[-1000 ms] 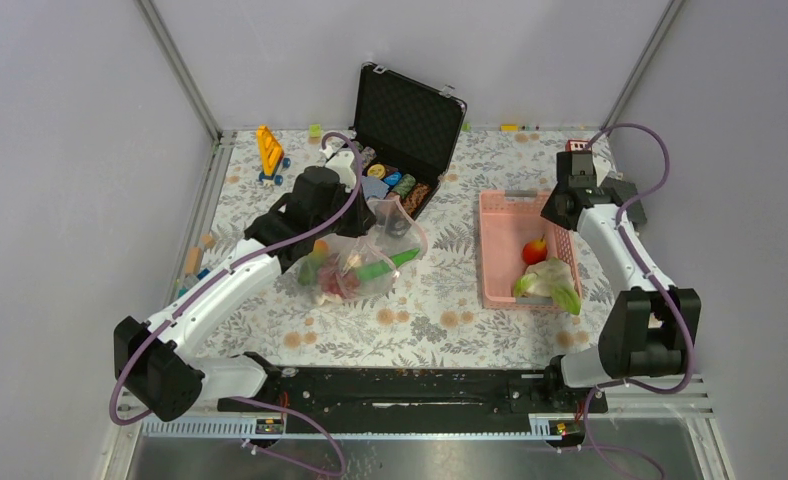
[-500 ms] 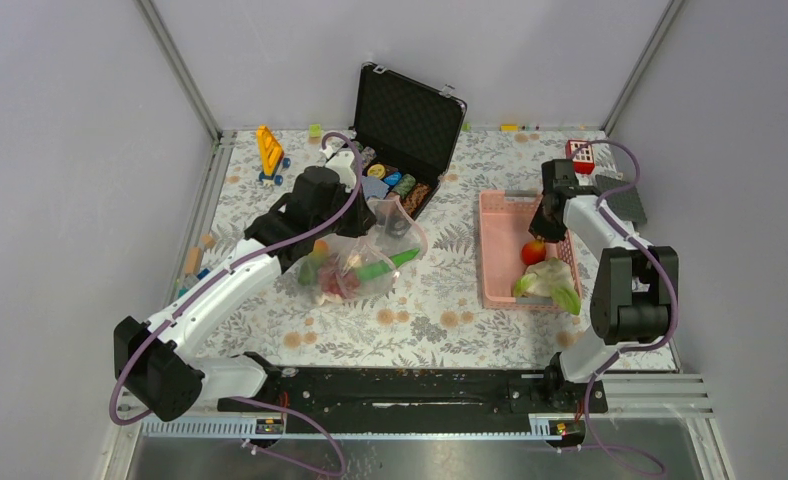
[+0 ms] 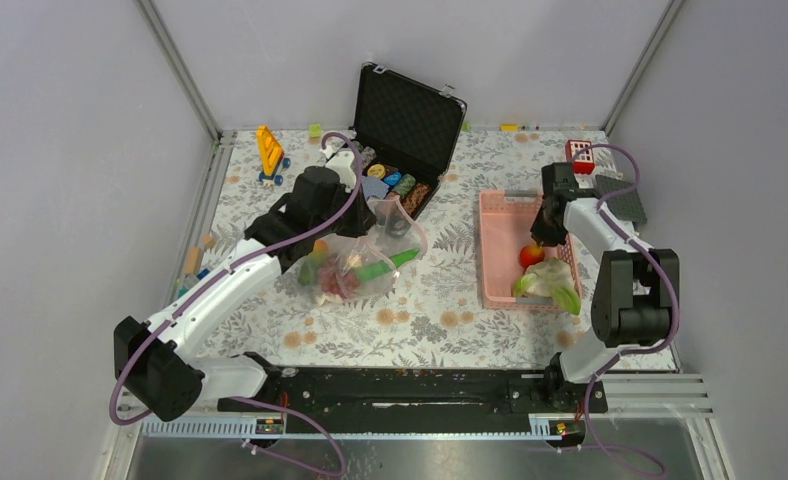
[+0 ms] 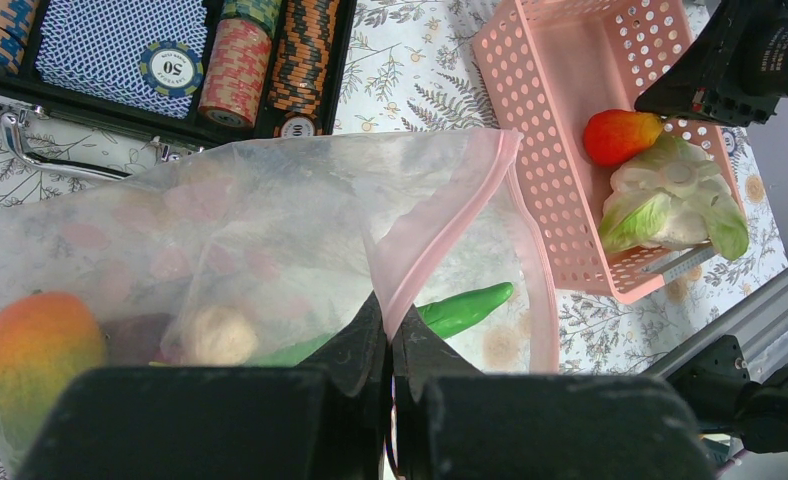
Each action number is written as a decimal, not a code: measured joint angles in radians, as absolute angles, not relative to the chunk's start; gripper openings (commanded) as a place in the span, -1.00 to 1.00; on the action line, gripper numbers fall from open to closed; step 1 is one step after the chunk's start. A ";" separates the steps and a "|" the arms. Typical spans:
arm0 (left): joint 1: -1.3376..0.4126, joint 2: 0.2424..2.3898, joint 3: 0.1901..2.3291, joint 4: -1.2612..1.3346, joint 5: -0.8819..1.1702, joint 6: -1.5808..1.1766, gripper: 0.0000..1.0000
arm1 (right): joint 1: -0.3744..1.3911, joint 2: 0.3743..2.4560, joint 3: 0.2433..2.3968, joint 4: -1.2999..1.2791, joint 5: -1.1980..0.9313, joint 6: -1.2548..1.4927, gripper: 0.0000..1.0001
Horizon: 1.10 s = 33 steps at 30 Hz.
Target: Place the food in the zip-top bag and seal the zipper
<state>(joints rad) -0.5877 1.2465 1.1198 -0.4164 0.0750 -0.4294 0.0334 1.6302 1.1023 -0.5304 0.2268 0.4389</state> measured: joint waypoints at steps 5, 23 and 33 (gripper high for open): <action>-0.588 1.246 1.120 -0.416 0.075 -0.433 -1.00 | 0.033 1.602 1.095 -0.541 0.225 0.435 0.96; -0.588 1.246 1.120 -0.416 0.074 -0.437 -1.00 | 0.039 1.637 1.056 -0.506 0.123 0.423 0.38; -0.588 1.246 1.120 -0.417 0.074 -0.437 -1.00 | 0.046 1.639 1.056 -0.516 0.138 0.439 -0.46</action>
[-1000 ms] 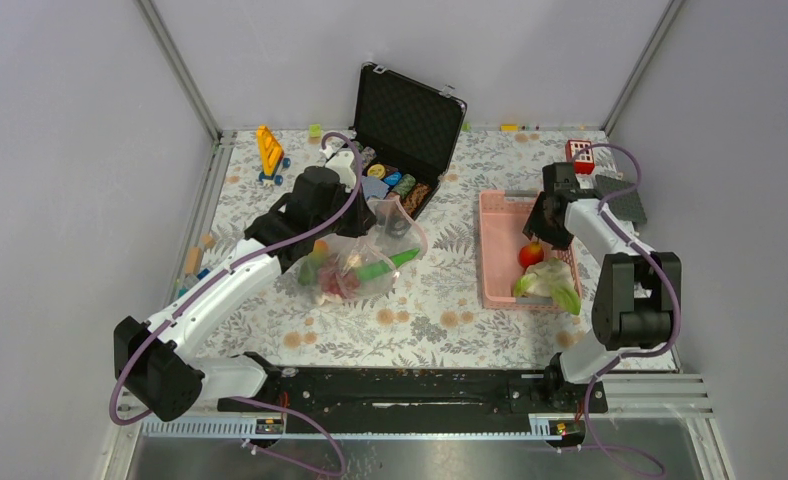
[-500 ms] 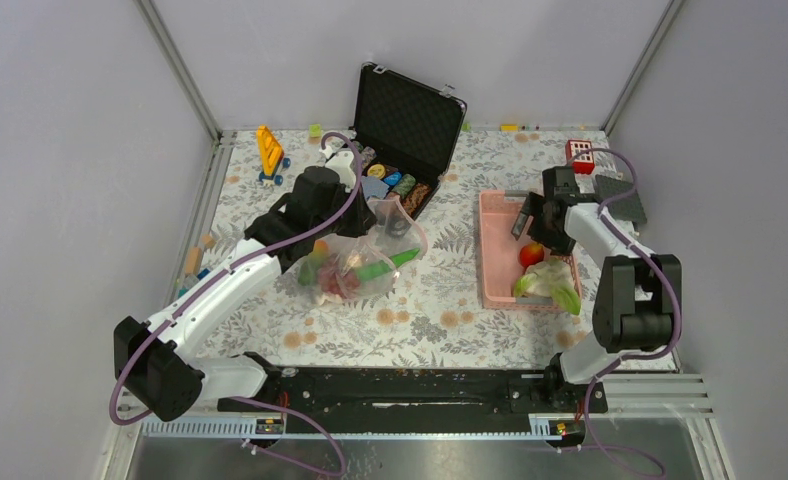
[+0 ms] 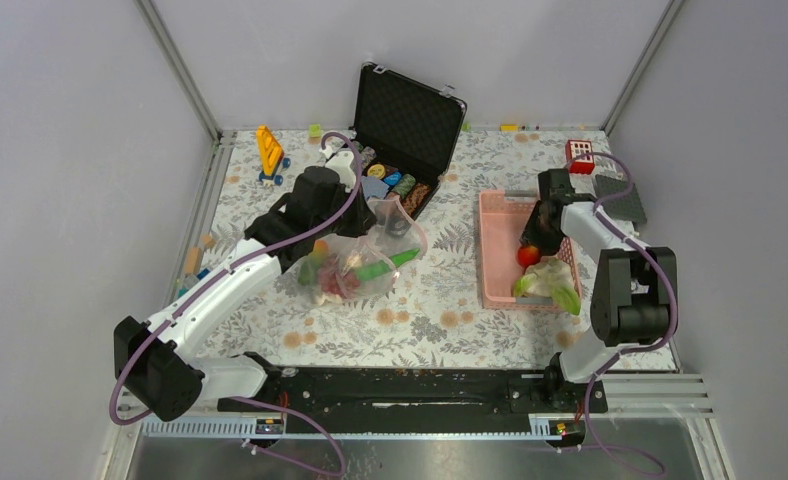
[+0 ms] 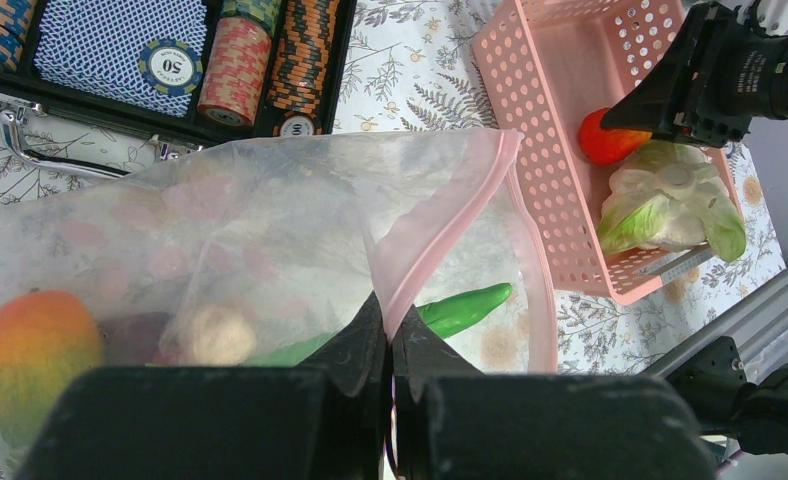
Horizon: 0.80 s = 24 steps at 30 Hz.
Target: Place the food in the zip-top bag and seal the zipper
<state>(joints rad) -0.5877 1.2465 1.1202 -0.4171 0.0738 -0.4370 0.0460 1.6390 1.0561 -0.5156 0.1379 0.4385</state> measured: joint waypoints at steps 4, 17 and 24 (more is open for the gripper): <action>-0.588 1.246 1.120 -0.418 0.072 -0.437 -1.00 | 0.046 1.600 1.056 -0.525 0.138 0.439 -0.63; -0.588 1.246 1.120 -0.418 0.068 -0.438 -1.00 | 0.084 1.232 1.053 -0.495 -0.052 0.435 -0.66; -0.588 1.237 1.120 -0.421 0.069 -0.438 -1.00 | 0.417 1.121 1.093 -0.350 -0.287 0.423 -0.65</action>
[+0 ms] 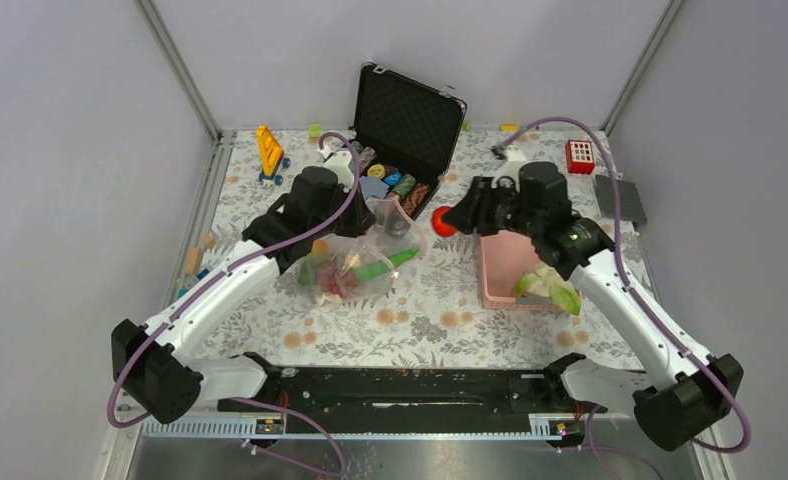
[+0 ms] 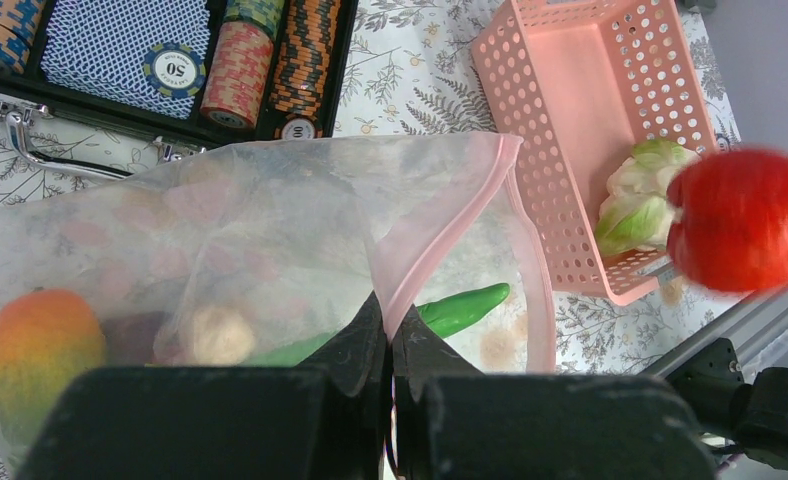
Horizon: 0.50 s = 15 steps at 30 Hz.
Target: Place the food in the zip-top bag and seal the zipper
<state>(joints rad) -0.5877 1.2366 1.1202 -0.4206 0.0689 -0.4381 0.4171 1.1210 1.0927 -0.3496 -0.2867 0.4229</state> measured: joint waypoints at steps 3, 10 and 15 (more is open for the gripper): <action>-0.588 1.230 1.120 -0.421 0.069 -0.442 -1.00 | 0.549 1.148 1.122 -0.283 -0.352 0.411 -0.63; -0.588 1.205 1.119 -0.421 0.073 -0.445 -1.00 | 0.730 1.342 1.261 -0.226 -0.313 0.376 -0.20; -0.576 1.174 1.117 -0.441 0.061 -0.441 -1.00 | 0.788 1.489 1.367 -0.264 -0.247 0.348 0.69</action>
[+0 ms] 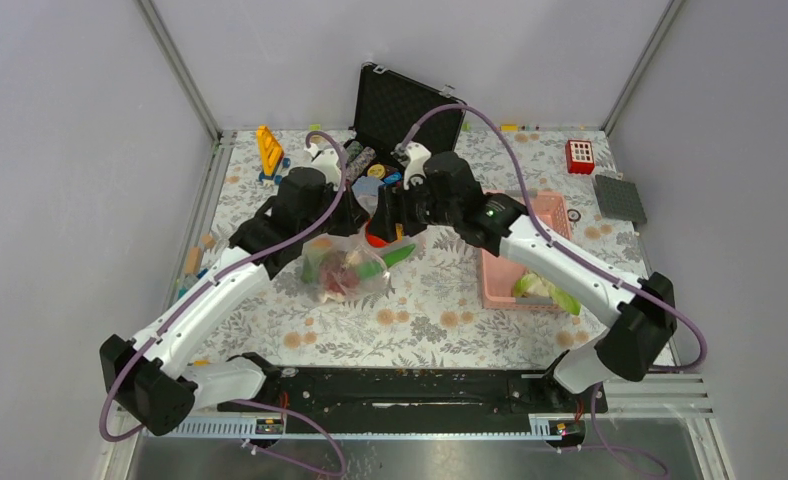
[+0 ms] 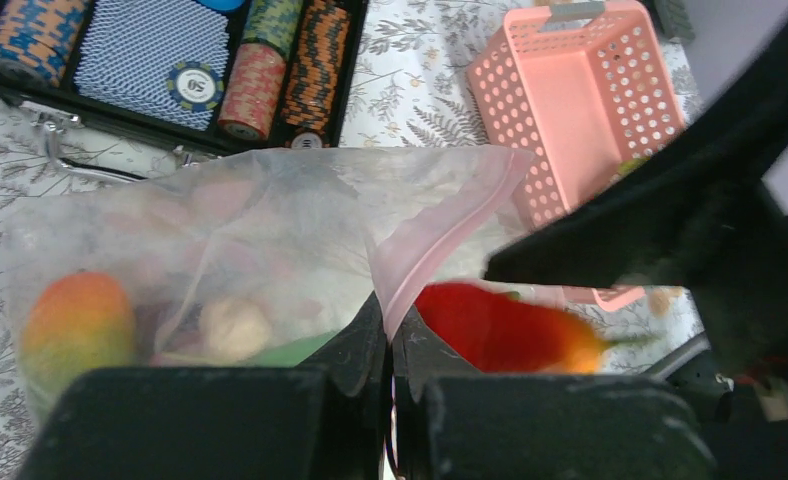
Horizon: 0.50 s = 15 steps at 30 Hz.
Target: Place the food in the zip-top bag and seal the zipper
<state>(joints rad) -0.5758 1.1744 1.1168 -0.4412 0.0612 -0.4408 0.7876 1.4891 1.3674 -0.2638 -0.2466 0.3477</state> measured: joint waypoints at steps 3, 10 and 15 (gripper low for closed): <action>-0.577 1.166 1.116 -0.438 0.068 -0.445 -1.00 | 0.810 1.524 1.394 -0.283 -0.230 0.338 0.99; -0.581 1.164 1.111 -0.433 0.073 -0.446 -1.00 | 0.819 1.508 1.392 -0.313 -0.197 0.317 0.99; -0.581 1.164 1.108 -0.430 0.072 -0.448 -1.00 | 0.819 1.405 1.331 -0.309 -0.115 0.302 0.96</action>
<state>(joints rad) -0.5812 1.1645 1.1084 -0.4301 0.0719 -0.4480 0.8192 1.4048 1.3308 -0.3092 -0.1150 0.3019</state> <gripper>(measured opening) 0.006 0.986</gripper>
